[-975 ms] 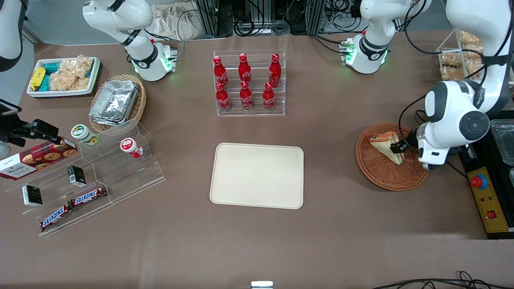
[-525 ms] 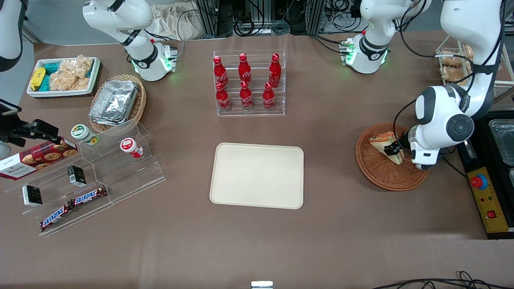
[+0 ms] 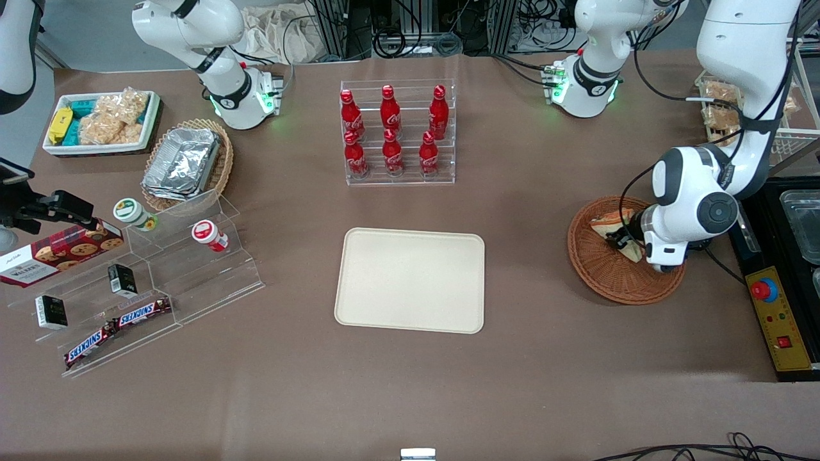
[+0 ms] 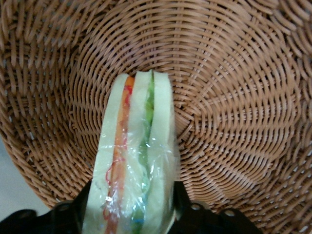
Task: Place sandwich from basket to tray
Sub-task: 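Close the left gripper on the sandwich and lift it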
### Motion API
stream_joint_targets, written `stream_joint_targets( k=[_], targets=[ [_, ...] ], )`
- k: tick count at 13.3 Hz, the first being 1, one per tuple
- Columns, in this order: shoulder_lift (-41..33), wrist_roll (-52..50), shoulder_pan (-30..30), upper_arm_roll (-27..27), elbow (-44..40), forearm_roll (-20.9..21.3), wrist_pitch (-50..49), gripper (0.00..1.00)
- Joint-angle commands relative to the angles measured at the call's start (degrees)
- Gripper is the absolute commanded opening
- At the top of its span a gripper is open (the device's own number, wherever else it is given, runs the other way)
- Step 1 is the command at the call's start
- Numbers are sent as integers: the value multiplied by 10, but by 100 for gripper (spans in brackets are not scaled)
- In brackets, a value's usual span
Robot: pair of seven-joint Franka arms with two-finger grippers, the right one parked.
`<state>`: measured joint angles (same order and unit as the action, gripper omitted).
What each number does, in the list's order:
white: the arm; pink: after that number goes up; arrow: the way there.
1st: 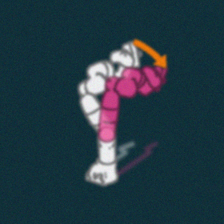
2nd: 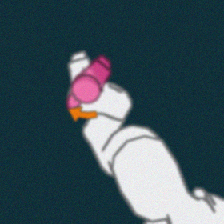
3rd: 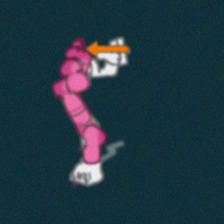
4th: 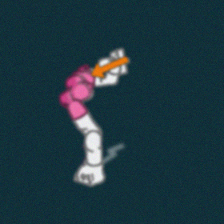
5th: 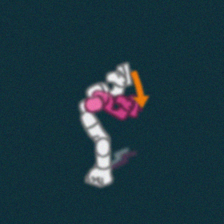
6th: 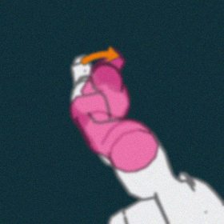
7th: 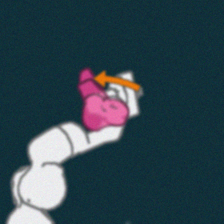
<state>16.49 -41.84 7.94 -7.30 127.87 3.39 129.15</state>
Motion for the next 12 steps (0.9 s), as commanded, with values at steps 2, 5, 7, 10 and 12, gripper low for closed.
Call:
stream_joint_targets(
  k=[2, 5, 7, 10, 12],
  targets=[
    [-17, -45, 4, -9, -53, -3, -26, 30],
    [-22, -50, 1, -31, -138, -2, -147, 0],
    [-23, -48, 0, -48, -203, -3, -215, 0],
    [-26, -48, 0, -105, -309, -3, -282, 0],
    [-24, -26, 0, -147, -357, -9, -311, 0]
  ],
)
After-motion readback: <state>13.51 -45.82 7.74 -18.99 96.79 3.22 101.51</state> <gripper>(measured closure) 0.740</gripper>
